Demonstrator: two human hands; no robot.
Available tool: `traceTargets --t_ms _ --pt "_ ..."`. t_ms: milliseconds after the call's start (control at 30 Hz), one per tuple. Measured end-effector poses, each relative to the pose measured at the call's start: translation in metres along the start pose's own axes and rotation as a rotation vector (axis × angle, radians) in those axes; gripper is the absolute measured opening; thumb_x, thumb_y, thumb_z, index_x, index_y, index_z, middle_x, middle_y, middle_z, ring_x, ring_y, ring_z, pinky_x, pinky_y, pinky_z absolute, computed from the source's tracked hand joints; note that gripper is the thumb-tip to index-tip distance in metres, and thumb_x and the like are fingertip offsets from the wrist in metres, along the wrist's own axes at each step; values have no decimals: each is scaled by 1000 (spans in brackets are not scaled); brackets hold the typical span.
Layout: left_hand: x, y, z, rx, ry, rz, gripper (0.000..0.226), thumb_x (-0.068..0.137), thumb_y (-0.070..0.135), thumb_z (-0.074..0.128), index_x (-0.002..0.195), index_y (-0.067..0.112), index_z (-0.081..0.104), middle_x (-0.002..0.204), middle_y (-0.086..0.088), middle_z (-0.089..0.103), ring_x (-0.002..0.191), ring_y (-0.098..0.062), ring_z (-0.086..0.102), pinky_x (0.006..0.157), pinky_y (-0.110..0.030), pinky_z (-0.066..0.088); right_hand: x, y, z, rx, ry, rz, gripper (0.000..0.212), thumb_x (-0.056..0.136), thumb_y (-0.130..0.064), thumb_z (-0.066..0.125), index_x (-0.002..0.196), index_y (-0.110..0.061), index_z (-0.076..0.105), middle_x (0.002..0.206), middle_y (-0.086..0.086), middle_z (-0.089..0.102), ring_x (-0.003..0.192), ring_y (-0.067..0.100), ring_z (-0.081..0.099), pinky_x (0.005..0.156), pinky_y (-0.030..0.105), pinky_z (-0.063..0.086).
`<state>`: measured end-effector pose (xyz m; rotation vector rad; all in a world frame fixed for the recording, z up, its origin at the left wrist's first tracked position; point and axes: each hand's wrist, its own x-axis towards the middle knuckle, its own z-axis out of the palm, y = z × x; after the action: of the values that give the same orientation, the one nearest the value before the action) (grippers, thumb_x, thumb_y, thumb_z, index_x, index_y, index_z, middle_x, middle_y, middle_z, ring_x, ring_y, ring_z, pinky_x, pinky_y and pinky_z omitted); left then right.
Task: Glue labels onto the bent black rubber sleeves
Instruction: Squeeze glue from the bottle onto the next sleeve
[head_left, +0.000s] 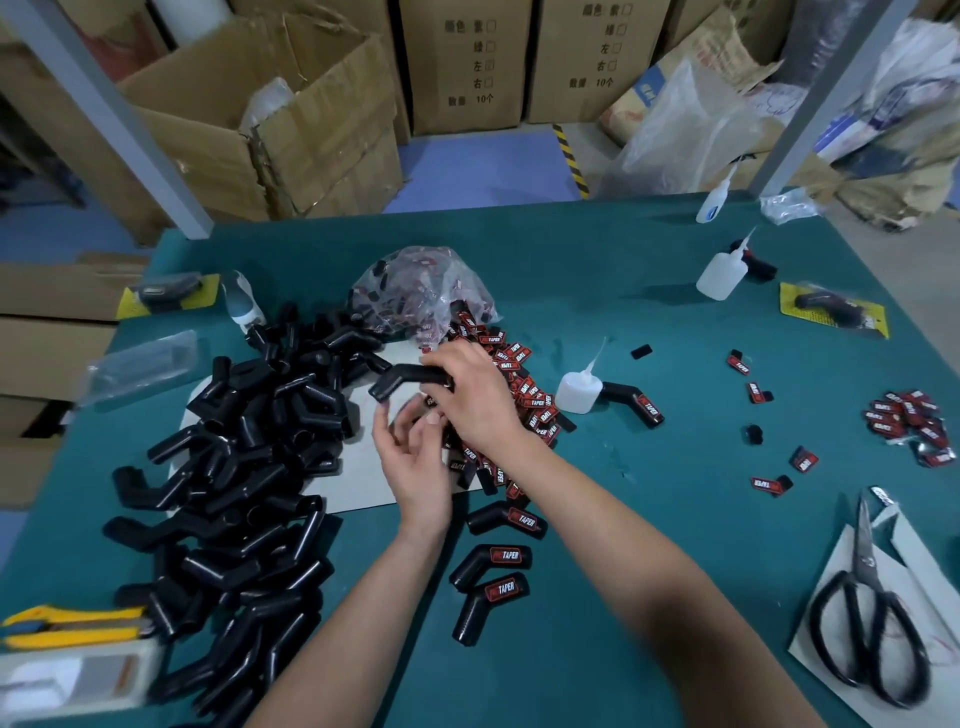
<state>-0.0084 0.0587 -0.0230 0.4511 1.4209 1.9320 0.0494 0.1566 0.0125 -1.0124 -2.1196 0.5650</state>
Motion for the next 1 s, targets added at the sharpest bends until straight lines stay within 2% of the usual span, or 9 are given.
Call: traceTargets --t_ms 133,300,433,533,600,700,833,933,1000 --pt "-5 6 -2 20 -65 170 82 87 -2 71 146 46 41 145 -1 57 117 -22 64 101 -38 55 -37 3 -33 79 51 -52 27 83 -5 80 109 -6 73 106 6 69 104 25 59 100 18 37" --pt "-6 -2 -7 330 -226 283 36 79 28 82 108 47 71 112 16 71 111 -13 67 102 -28 51 -63 15 -57 123 83 -59 25 79 1 80 102 -6 73 102 3 70 100 21 60 95 25 46" --pt "-5 2 -9 615 -475 356 28 89 39 73 115 48 65 118 30 68 112 5 64 98 -14 47 -79 33 -63 140 32 -15 26 79 -2 83 103 -7 73 101 1 70 99 15 61 88 38 52" --pt "-9 -3 -10 673 -508 558 28 97 28 66 125 30 65 125 29 61 119 9 57 104 -15 44 -96 45 -66 112 150 -125 37 81 -9 84 114 -8 67 109 5 67 104 19 60 96 31 50" --pt "-11 -5 -8 608 -405 432 26 96 26 68 120 34 67 120 25 66 113 -3 65 100 -27 51 -105 52 -71 83 333 -127 36 85 -17 79 115 -9 61 111 6 60 108 15 56 97 25 46" --pt "-10 -2 -3 536 -348 212 34 96 15 72 109 46 69 107 9 73 94 -14 74 88 -43 60 -102 67 -79 112 513 165 41 86 -12 70 124 -9 54 124 11 50 116 13 49 91 29 47" --pt "-10 1 -5 496 -391 153 45 96 9 72 104 53 70 100 0 75 84 -13 75 80 -34 61 -92 78 -80 132 231 541 61 91 -15 72 145 -15 43 141 1 45 126 20 49 108 40 44" --pt "-10 2 -2 455 -398 57 46 96 10 72 108 55 70 104 -1 76 86 -15 76 77 -35 63 -89 82 -80 83 150 593 49 97 -22 66 142 -20 49 134 -3 57 118 18 54 104 43 47" --pt "-10 2 -2 434 -382 64 49 97 9 72 114 55 66 112 5 73 92 -15 75 82 -30 61 -91 80 -80 33 170 543 42 100 -29 60 140 -21 51 125 -5 56 110 10 53 100 35 46"
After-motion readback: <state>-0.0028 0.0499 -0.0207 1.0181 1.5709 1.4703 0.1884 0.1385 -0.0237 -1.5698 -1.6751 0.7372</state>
